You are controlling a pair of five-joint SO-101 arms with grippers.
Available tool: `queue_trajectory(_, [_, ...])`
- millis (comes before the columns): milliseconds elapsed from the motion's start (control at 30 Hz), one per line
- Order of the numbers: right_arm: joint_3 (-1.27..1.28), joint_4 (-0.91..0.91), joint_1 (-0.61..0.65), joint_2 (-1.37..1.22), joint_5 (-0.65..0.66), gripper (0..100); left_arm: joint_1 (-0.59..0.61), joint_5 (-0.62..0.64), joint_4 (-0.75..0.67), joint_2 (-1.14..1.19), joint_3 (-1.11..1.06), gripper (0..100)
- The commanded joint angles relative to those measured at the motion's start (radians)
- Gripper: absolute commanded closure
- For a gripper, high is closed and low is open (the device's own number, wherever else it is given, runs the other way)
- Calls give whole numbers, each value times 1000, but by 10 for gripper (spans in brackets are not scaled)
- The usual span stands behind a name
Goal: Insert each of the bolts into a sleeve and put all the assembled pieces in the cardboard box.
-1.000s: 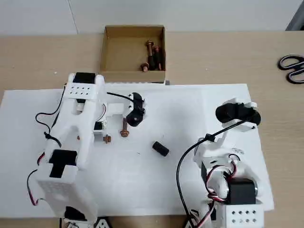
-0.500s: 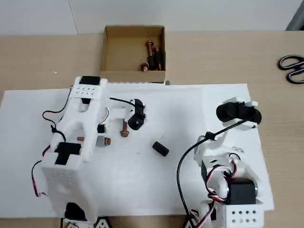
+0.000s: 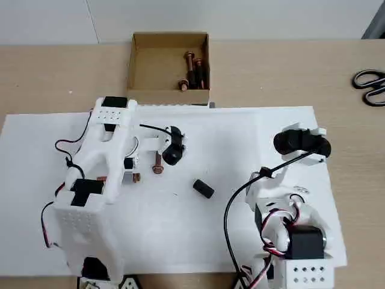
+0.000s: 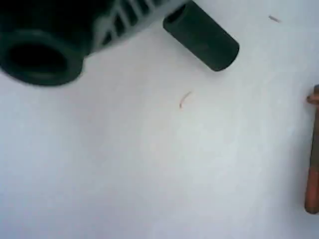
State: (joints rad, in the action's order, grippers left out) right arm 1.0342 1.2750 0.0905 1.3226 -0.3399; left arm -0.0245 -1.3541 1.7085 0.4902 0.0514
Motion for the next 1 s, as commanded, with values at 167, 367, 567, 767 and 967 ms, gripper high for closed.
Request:
queue_trajectory(167, [-81, -18, -1, 12, 6, 995, -17, -130, 43, -129, 154, 995])
queue_trajectory(367, [-161, -4, 1, 12, 12, 995, -89, 57, 37, -361, 156, 995])
queue_trajectory(567, [-276, 124, 1, 12, 12, 995, -137, 425, -52, -531, 159, 995])
queue_trajectory(767, [-316, 217, 1, 24, 103, 995, -141, 944, -143, -683, 159, 995])
queue_trajectory(967, [-249, 96, 65, 153, 305, 995, -133, 1108, -273, -839, 153, 995])
